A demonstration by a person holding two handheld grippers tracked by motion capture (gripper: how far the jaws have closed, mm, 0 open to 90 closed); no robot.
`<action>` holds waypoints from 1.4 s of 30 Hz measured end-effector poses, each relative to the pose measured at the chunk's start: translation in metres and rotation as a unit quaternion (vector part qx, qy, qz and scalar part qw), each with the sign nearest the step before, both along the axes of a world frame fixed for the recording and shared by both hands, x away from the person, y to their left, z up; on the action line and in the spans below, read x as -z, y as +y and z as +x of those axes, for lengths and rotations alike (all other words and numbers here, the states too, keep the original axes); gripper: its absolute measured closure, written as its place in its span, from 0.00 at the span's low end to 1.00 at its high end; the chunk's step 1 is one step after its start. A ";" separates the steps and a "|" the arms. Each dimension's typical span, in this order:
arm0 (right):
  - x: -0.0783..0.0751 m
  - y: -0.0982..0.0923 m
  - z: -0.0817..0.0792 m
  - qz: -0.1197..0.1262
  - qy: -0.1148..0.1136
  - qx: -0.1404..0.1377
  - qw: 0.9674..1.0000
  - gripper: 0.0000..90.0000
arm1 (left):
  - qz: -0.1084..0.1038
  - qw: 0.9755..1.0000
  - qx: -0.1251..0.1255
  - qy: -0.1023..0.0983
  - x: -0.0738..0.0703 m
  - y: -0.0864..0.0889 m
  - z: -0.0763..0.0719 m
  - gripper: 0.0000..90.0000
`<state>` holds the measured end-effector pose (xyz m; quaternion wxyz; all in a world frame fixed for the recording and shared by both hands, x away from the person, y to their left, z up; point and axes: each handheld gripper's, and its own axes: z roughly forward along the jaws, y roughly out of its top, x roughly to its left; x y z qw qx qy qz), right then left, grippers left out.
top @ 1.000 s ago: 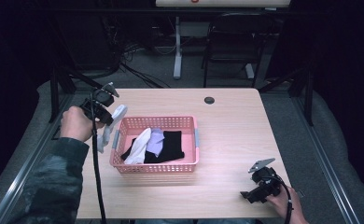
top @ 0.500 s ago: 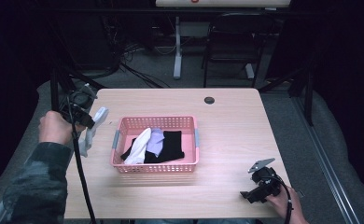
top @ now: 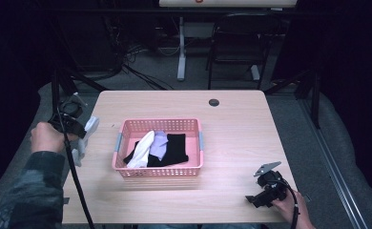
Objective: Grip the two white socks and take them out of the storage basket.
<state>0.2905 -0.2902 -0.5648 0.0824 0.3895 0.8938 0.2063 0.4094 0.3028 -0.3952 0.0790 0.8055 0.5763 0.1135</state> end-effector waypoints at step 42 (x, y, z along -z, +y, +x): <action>0.000 0.000 -0.001 0.000 -0.003 0.001 1.000 0.03 | -0.064 0.995 -0.030 0.069 0.114 0.019 0.005 0.80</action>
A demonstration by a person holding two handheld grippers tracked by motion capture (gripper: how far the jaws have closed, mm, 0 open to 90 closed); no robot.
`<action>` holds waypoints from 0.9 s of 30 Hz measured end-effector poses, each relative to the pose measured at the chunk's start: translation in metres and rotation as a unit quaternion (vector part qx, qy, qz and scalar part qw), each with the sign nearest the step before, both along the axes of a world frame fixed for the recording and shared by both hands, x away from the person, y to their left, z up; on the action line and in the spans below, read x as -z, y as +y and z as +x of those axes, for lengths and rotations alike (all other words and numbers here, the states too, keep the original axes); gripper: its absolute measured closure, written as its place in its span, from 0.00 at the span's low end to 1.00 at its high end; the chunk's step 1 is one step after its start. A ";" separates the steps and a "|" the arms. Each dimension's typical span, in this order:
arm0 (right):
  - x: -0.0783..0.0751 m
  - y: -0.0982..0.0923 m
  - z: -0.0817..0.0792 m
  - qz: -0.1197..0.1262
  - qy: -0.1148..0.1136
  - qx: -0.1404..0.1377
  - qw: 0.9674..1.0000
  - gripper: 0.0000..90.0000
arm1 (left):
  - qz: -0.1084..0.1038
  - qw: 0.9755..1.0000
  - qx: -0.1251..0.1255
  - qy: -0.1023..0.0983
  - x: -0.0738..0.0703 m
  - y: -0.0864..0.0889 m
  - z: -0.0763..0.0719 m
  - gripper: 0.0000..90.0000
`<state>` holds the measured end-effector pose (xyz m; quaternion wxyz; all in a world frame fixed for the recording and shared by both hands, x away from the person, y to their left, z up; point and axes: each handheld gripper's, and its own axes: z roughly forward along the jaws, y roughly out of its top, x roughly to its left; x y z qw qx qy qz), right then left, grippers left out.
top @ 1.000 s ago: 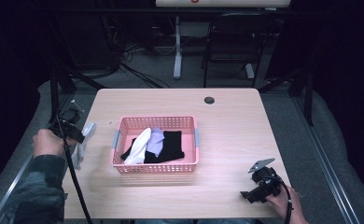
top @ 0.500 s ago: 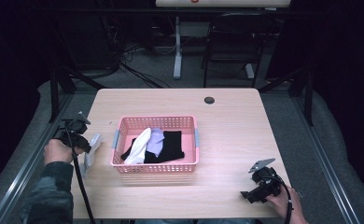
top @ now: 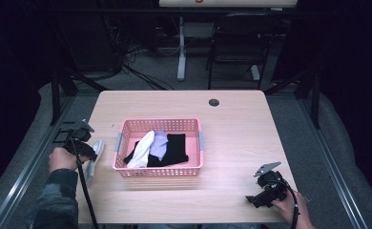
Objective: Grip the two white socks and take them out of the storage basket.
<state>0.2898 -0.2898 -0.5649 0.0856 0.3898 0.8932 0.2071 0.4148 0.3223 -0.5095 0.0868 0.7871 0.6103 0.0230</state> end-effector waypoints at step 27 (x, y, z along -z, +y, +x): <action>0.001 0.001 0.001 0.005 -0.001 0.002 1.000 0.04 | 0.011 0.989 0.088 -0.120 -0.117 -0.057 -0.020 0.00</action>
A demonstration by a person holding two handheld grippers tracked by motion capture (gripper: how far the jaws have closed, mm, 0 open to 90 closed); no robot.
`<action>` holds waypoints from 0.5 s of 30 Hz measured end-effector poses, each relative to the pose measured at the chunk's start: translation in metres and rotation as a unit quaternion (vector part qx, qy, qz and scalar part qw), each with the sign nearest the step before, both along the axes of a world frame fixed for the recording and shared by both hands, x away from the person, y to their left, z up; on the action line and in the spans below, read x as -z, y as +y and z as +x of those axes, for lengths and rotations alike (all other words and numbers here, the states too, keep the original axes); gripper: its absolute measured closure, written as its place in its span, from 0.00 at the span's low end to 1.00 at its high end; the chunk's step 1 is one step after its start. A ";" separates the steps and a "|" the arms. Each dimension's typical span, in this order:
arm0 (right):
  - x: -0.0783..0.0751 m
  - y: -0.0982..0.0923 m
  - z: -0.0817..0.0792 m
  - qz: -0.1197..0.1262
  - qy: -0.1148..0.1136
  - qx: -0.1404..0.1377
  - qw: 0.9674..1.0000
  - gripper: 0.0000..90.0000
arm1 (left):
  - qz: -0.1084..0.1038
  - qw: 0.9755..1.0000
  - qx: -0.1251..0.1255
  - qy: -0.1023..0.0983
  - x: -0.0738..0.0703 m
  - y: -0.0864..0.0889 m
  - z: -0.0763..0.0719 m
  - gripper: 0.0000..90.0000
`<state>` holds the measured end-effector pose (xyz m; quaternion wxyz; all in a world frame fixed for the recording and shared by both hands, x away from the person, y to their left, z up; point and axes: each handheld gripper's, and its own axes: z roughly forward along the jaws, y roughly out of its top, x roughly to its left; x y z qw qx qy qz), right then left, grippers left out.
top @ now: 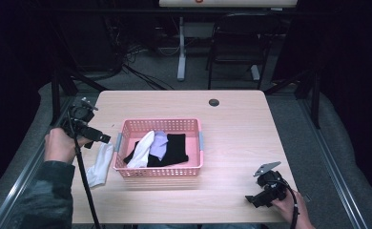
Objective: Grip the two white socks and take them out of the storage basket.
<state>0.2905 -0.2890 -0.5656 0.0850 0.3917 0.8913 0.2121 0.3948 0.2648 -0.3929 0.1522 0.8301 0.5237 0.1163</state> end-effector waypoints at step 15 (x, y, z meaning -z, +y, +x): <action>-0.002 -0.003 0.000 0.009 -0.002 0.005 1.000 0.04 | 0.003 0.999 0.051 -0.002 0.002 -0.047 0.014 0.00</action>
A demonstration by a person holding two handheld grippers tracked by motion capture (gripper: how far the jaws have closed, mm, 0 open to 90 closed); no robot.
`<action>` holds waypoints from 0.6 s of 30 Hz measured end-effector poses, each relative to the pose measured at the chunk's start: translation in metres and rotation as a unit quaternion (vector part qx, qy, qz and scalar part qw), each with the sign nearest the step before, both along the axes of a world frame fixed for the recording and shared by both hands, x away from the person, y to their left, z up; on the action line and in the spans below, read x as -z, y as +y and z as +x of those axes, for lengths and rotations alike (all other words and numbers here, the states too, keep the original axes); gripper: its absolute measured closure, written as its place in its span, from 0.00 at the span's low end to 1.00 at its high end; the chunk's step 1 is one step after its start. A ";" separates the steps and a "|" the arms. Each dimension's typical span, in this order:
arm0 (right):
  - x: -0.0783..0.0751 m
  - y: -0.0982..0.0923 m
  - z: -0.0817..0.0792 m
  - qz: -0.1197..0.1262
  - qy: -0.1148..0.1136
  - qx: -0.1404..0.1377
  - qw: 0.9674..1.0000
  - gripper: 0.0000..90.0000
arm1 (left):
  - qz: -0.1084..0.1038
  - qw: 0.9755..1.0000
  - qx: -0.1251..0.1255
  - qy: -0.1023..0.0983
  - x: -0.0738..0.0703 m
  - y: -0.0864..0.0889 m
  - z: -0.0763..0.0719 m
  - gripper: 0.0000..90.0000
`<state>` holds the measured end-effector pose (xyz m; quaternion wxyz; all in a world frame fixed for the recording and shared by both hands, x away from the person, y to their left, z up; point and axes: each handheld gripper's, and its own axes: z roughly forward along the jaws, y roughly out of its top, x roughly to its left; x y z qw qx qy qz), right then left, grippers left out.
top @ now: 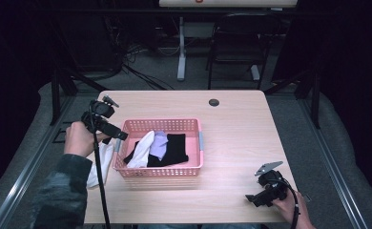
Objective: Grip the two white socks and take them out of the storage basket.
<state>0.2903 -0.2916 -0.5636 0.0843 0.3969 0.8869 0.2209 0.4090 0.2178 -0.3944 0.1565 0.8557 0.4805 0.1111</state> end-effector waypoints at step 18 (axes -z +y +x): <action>0.000 0.000 -0.001 -0.004 0.000 0.000 1.000 0.04 | 0.008 0.999 0.016 0.042 0.050 -0.032 0.021 0.00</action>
